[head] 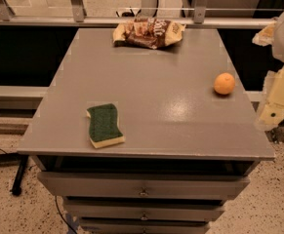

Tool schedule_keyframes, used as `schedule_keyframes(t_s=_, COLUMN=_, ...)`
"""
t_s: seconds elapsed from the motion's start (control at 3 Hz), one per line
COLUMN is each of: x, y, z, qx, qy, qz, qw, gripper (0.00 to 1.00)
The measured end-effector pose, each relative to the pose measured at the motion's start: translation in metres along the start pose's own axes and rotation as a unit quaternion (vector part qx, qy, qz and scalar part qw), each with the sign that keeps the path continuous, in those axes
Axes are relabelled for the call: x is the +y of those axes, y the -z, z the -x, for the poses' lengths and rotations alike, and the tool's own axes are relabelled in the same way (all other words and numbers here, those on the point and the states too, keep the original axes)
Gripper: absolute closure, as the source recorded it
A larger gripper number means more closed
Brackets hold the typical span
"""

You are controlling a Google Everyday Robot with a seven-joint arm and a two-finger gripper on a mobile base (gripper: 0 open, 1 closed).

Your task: Move orange near brown chip bag

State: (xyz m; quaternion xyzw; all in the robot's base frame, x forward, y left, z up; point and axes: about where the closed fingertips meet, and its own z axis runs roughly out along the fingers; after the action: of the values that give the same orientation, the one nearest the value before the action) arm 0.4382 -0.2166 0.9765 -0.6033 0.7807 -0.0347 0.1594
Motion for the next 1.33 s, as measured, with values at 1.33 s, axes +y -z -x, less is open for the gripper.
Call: schedule_keyframes(t_s=1.33, x=-0.069, y=-0.073, z=-0.017, qx=-0.053, qy=-0.052, qz=-0.018, qw=0.9971, gripper=0.00)
